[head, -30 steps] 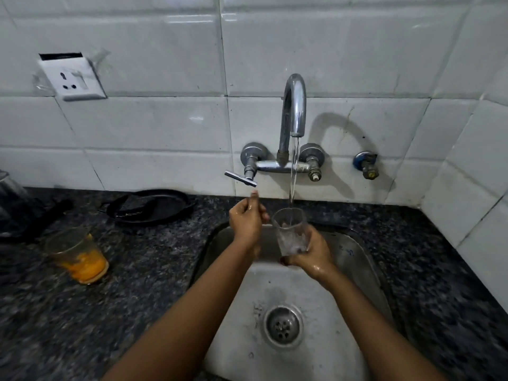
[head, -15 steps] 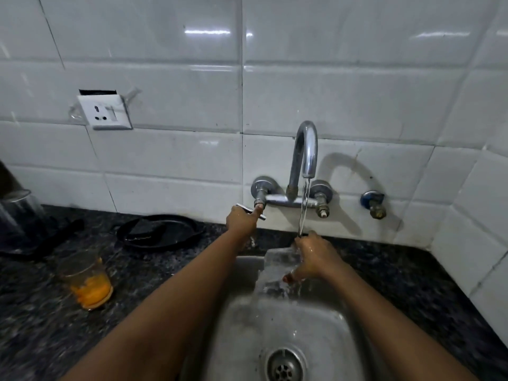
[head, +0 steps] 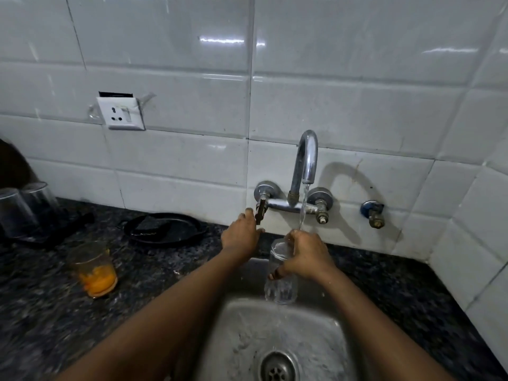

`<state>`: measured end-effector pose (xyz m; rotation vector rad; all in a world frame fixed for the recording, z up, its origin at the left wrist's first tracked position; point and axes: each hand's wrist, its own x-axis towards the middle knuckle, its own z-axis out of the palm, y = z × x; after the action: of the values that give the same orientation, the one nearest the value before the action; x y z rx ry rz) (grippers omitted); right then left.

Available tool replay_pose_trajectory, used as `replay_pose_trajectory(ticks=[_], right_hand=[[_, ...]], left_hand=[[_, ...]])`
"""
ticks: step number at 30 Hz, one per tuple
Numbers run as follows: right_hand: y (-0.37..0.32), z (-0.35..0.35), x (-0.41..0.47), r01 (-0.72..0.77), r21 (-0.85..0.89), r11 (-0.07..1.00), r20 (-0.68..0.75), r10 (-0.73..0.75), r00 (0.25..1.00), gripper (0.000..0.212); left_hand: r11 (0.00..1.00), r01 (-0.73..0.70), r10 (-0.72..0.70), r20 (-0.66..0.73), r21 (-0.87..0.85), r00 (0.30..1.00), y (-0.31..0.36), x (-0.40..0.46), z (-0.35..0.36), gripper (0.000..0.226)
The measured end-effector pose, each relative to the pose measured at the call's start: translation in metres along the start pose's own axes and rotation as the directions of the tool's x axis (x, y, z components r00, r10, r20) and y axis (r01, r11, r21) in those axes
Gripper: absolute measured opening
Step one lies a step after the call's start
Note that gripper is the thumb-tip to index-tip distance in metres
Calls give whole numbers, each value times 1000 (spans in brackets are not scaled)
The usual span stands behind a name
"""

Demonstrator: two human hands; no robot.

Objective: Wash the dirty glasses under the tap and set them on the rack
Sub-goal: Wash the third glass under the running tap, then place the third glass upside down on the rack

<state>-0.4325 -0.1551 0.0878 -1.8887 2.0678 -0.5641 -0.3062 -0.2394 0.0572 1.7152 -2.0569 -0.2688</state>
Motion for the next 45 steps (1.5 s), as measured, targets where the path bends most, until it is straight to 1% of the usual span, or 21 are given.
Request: replay_pose_trajectory(ticks=[3, 6, 8, 9, 11, 13, 15, 18, 21, 23, 26, 28, 30, 33, 35, 38, 40, 45], right_hand=[[-18, -3, -18, 164, -102, 981, 35, -161, 986, 61], [-45, -1, -32, 312, -178, 933, 38, -310, 950, 55], [-69, 2, -37, 377, -192, 906, 58, -373, 926, 57], [-76, 1, -38, 390, -209, 896, 53, -388, 920, 60], [-95, 5, -38, 432, -291, 854, 8, -450, 893, 61], [-117, 16, -35, 482, -415, 772, -86, -560, 824, 59], [-137, 32, -27, 488, -496, 718, -139, -621, 772, 62], [-180, 57, -10, 525, -487, 698, -232, -683, 693, 67], [-235, 83, 9, 584, -395, 709, -267, -697, 666, 68], [-278, 103, 23, 614, -310, 726, -278, -686, 672, 65], [-334, 132, 44, 632, -243, 736, -243, -677, 695, 63], [-367, 153, 62, 622, -159, 767, -193, -642, 742, 61], [-392, 175, 81, 584, -51, 810, -162, -584, 795, 61], [-426, 211, 109, 501, 110, 858, -118, -489, 864, 64], [-443, 233, 126, 448, 164, 879, -97, -438, 894, 66], [-464, 264, 154, 394, 167, 904, -86, -385, 919, 63], [-475, 282, 172, 377, 154, 914, -72, -370, 926, 66], [-489, 319, 214, 353, 54, 934, -24, -352, 936, 65]], left_hand=[[994, 71, -69, 22, -86, 997, -39, -35, 0, 39], [971, 176, -172, 43, -159, 984, -88, -70, -15, 36], [952, 246, -243, 41, -183, 969, -126, -91, -37, 29], [948, 256, -254, 36, -190, 967, -139, -100, -47, 27], [935, 283, -290, -2, -212, 957, -170, -117, -69, 27], [915, 329, -347, -40, -234, 937, -205, -134, -89, 26], [893, 389, -408, -46, -227, 912, -243, -148, -105, 27], [836, 480, -514, -72, -267, 855, -313, -162, -125, 32], [796, 547, -589, -118, -260, 800, -376, -164, -140, 28], [794, 558, -598, -147, -242, 788, -418, -159, -144, 22], [794, 580, -608, -211, -181, 766, -469, -145, -142, 25], [786, 609, -616, -219, -107, 756, -493, -134, -143, 31], [784, 620, -606, -240, -21, 759, -509, -123, -140, 37], [777, 630, -604, -266, 15, 751, -526, -112, -129, 47], [782, 621, -588, -267, 52, 763, -528, -110, -120, 53], [787, 611, -573, -267, 83, 775, -530, -107, -114, 55], [802, 593, -550, -304, 66, 778, -531, -106, -113, 52], [796, 603, -556, -338, 46, 760, -534, -102, -107, 45]])
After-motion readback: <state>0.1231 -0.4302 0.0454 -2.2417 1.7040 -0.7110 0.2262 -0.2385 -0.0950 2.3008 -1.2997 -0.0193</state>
